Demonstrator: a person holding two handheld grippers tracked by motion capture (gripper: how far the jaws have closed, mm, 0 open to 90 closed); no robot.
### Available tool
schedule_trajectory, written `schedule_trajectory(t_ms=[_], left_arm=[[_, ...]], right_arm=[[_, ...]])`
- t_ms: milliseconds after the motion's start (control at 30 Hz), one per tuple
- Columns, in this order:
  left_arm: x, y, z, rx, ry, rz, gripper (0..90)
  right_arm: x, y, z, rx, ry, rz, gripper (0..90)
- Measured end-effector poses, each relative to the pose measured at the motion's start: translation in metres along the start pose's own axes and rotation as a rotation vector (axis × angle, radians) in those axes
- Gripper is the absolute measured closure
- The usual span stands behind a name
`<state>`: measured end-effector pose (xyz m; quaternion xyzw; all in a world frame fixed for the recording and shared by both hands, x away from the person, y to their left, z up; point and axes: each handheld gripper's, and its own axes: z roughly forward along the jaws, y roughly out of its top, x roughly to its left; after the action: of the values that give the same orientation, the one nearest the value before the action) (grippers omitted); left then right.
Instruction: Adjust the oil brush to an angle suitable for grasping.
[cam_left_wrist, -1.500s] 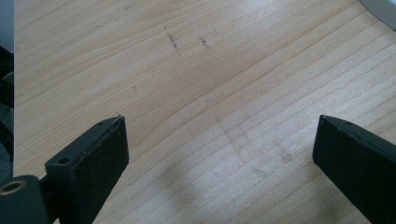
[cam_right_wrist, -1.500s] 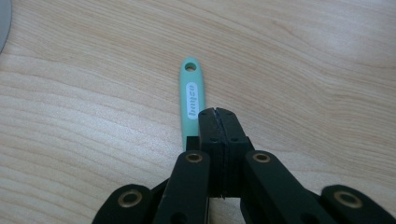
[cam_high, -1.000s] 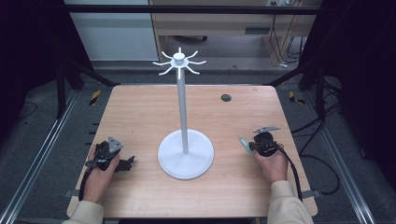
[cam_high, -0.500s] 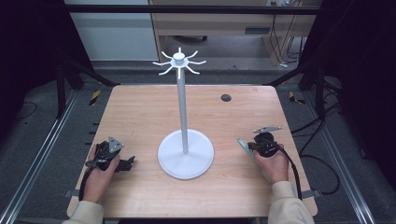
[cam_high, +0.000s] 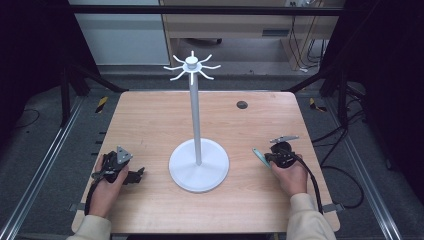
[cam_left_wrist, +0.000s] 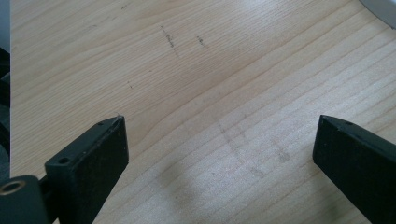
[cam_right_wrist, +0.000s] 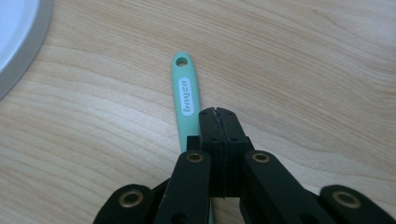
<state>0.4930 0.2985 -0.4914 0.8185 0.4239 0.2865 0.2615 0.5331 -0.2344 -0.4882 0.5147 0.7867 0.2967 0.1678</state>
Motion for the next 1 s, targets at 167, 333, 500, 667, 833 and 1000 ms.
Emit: schedule_trajectory(t_ms=[167, 333, 500, 667, 833, 1000], left_arm=[[0.001, 0.000, 0.000, -0.004, 0.001, -0.003, 3.0], [0.000, 0.000, 0.000, -0.003, 0.001, -0.005, 3.0], [0.001, -0.001, 0.000, -0.001, 0.000, -0.004, 3.0], [0.002, -0.001, 0.000, 0.001, 0.004, -0.005, 3.0], [0.002, -0.001, -0.001, 0.003, 0.006, -0.005, 3.0], [0.001, -0.001, -0.001, 0.002, 0.007, -0.002, 2.9]], right_arm=[[0.009, -0.002, -0.002, 0.020, 0.086, -0.032, 90.0], [0.020, -0.005, -0.005, 0.042, 0.131, -0.079, 90.0], [0.026, -0.004, -0.006, 0.054, 0.121, -0.118, 90.0], [0.029, 0.000, -0.012, 0.047, 0.091, -0.160, 90.0], [0.032, 0.000, -0.019, 0.059, 0.082, -0.190, 90.0], [0.033, 0.004, -0.036, 0.072, 0.062, -0.240, 90.0]])
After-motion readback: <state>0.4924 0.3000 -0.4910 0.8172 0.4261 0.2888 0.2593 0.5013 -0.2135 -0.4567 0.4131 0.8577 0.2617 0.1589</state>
